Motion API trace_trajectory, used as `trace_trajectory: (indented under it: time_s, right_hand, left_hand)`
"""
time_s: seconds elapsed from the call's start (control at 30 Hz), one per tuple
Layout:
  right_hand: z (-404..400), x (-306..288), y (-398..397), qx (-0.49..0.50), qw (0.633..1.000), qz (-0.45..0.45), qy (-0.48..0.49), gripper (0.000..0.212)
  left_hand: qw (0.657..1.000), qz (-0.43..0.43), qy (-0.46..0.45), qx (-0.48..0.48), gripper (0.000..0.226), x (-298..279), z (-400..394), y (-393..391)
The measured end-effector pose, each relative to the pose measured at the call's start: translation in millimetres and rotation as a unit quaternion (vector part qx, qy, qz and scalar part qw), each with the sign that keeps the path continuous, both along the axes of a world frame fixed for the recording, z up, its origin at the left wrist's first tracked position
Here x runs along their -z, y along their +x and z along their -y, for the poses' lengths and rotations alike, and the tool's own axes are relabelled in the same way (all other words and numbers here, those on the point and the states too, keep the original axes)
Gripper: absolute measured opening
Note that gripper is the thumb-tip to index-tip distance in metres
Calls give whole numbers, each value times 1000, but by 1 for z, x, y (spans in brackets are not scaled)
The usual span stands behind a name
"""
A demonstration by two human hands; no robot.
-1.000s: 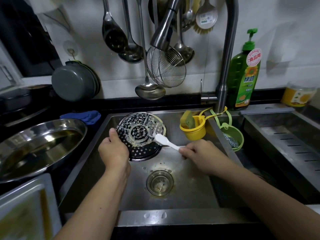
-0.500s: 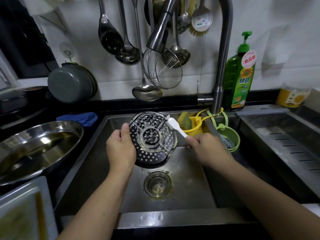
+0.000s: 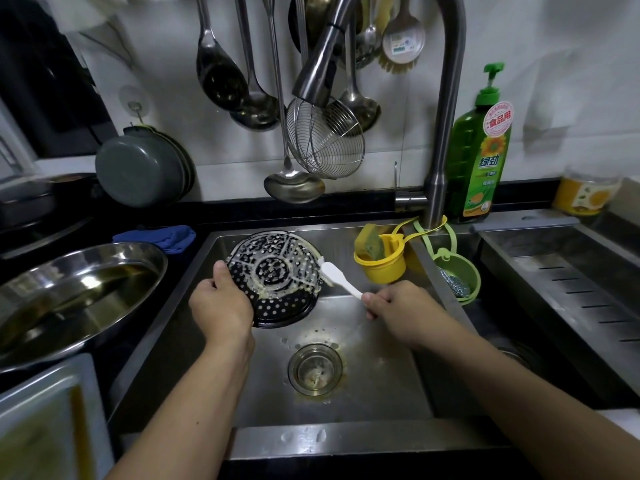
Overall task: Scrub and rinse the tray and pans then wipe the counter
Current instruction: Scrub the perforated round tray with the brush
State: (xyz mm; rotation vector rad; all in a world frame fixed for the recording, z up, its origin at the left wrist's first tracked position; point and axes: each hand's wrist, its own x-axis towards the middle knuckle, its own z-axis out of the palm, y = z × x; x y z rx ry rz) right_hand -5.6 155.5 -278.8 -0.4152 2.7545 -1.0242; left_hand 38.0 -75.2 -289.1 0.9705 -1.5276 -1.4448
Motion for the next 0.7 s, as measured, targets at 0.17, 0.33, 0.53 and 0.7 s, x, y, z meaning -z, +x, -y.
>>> trace_trajectory:
  time_s: [0.17, 0.33, 0.53, 0.7]
  right_hand:
    - [-2, -1, -4, 29, 999, 17, -36, 43]
    - [-6, -7, -10, 59, 996, 4, -61, 44]
    - [-9, -11, -10, 52, 996, -17, -64, 43]
    - [-9, -10, -9, 56, 995, -29, -74, 43]
  left_hand:
    - [996, -19, -64, 56, 47, -5, -5, 0]
    - [978, 1, -163, 133, 50, -6, -16, 2]
    - [971, -3, -185, 152, 48, -7, -16, 2]
    - [973, 5, -183, 141, 49, -6, -18, 3]
